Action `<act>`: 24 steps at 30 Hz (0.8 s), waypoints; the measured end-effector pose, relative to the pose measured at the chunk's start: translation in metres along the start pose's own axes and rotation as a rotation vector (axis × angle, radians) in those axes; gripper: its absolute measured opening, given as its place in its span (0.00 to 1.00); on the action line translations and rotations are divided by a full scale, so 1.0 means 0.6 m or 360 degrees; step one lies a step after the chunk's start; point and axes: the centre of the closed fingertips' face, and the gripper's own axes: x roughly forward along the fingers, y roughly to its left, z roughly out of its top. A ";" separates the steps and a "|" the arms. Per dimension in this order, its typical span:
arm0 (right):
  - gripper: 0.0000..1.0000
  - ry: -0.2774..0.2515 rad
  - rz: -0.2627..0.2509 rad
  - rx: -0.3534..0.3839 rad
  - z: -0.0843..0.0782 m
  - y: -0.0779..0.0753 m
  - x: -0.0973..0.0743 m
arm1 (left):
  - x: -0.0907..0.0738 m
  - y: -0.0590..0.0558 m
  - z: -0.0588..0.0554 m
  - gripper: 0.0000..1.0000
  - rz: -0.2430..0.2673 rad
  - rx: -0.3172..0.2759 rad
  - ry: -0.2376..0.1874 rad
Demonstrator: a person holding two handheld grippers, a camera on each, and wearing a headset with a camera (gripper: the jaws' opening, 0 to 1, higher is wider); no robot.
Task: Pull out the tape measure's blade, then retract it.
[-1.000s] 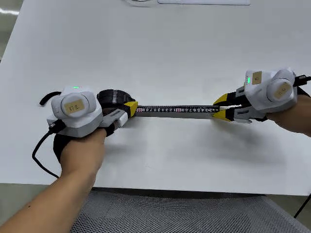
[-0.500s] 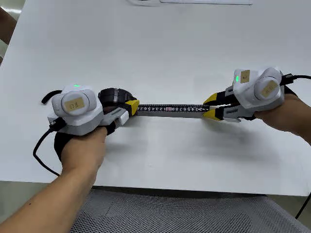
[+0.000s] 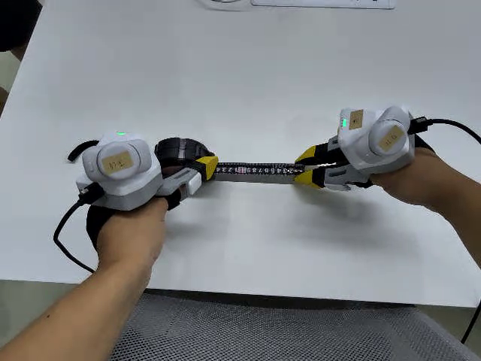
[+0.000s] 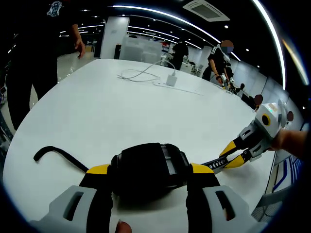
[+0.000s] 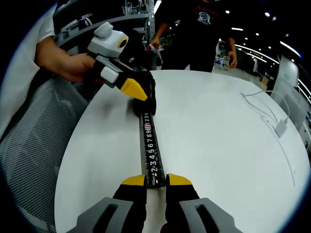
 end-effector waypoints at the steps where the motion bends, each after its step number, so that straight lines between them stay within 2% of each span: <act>1: 0.11 -0.0001 0.0000 -0.0001 0.001 0.000 0.002 | 0.000 0.000 0.000 0.57 0.0000 0.0000 -0.0001; 7: 0.11 -0.0032 0.0010 0.0021 0.012 0.001 0.011 | 0.000 0.000 0.000 0.57 -0.0005 -0.0005 -0.0003; 24: 0.11 -0.0119 0.0053 0.0025 0.063 0.011 0.066 | -0.002 -0.001 -0.001 0.57 -0.0015 -0.0009 -0.0005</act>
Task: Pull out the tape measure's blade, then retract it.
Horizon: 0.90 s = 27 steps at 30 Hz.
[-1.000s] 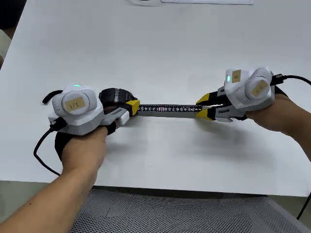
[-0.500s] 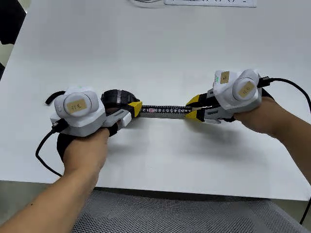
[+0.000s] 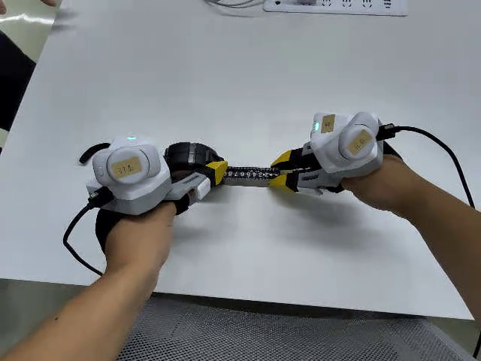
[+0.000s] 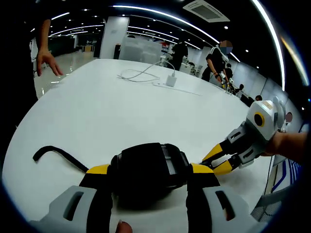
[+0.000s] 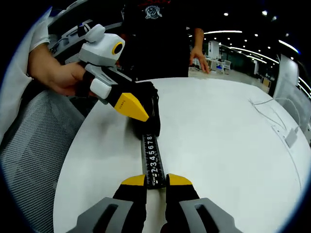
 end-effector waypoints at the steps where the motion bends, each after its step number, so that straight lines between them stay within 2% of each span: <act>1: 0.11 -0.0003 0.0003 -0.0001 0.002 0.001 0.003 | 0.000 0.000 0.000 0.57 -0.0001 0.0001 0.0000; 18: 0.11 -0.0064 0.0047 -0.0017 0.053 0.012 0.062 | 0.002 0.001 -0.001 0.57 -0.0007 -0.0005 -0.0005; 27: 0.11 -0.0089 0.0061 -0.0015 0.063 0.012 0.076 | 0.002 0.002 -0.001 0.58 -0.0008 -0.0005 -0.0008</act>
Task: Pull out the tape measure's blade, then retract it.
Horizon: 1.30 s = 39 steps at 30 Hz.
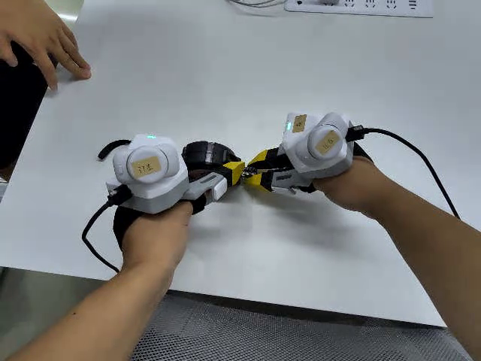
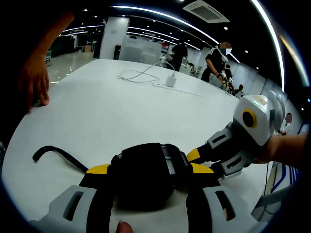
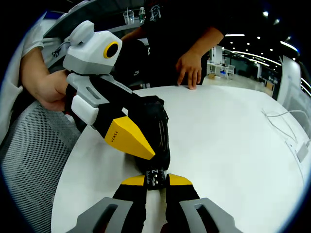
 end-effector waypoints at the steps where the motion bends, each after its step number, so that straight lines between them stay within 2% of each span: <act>1: 0.11 -0.0004 0.0001 0.0003 0.001 0.001 0.001 | 0.000 0.000 0.000 0.58 0.0000 -0.0001 0.0000; 14: 0.12 -0.0009 -0.0008 0.0021 0.000 -0.002 0.005 | 0.002 -0.001 -0.001 0.58 0.0004 -0.0005 -0.0001; 19: 0.21 0.0011 -0.0016 0.0048 -0.004 -0.001 0.002 | 0.004 -0.001 0.000 0.60 0.0003 -0.0006 0.0001; 26: 0.22 0.0003 -0.0022 0.0060 0.002 0.000 0.000 | 0.001 0.000 0.001 0.60 -0.0003 -0.0009 0.0009; 31: 0.23 -0.0014 -0.0030 0.0076 0.007 -0.001 -0.006 | -0.004 0.002 0.003 0.60 -0.0025 -0.0040 0.0011; 39: 0.24 -0.0075 -0.0059 0.0140 0.018 0.002 -0.022 | -0.016 0.001 0.009 0.61 -0.0055 0.0006 -0.0004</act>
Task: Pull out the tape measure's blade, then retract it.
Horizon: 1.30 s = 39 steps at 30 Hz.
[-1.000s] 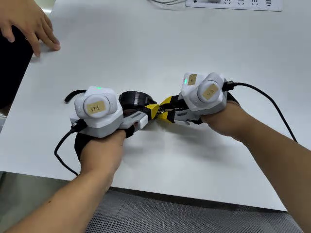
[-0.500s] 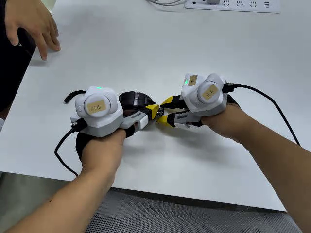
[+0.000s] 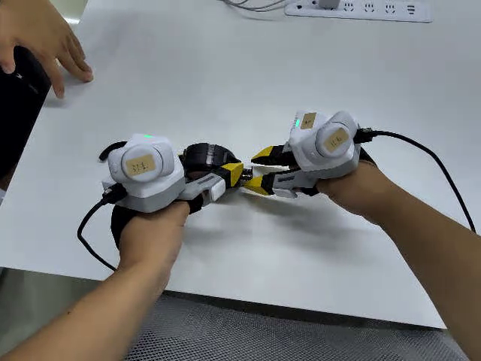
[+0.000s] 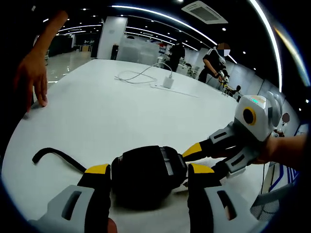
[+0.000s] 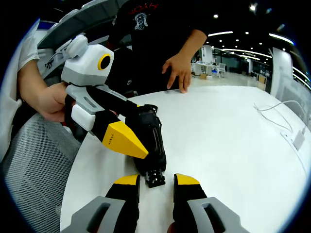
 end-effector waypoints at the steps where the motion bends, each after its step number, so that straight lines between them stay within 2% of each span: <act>1: 0.24 -0.0001 -0.0002 0.0000 0.001 0.001 -0.002 | -0.001 -0.001 0.001 0.61 -0.0002 0.0007 -0.0001; 6: 0.27 -0.0037 -0.0041 0.0038 0.007 0.004 -0.023 | -0.017 0.002 0.013 0.64 -0.0022 0.0022 -0.0027; 19: 0.32 -0.0067 -0.0116 0.0073 0.007 0.005 -0.064 | -0.042 0.000 0.016 0.69 -0.0073 0.0089 -0.0040; 23: 0.36 -0.0084 -0.0176 0.0089 0.005 0.004 -0.092 | -0.053 -0.002 0.018 0.71 -0.0099 0.0127 -0.0044; 26: 0.39 -0.0091 -0.0207 0.0108 0.000 0.008 -0.111 | -0.061 0.002 0.017 0.76 -0.0099 0.0176 -0.0051; 33: 0.46 -0.0095 -0.0304 0.0150 -0.014 0.021 -0.159 | -0.084 0.009 0.015 0.79 -0.0129 0.0218 -0.0051; 37: 0.48 -0.0095 -0.0341 0.0165 -0.023 0.025 -0.181 | -0.094 0.005 0.011 0.80 -0.0166 0.0252 -0.0035; 39: 0.49 -0.0093 -0.0368 0.0171 -0.028 0.026 -0.195 | -0.099 0.005 0.009 0.80 -0.0175 0.0293 -0.0026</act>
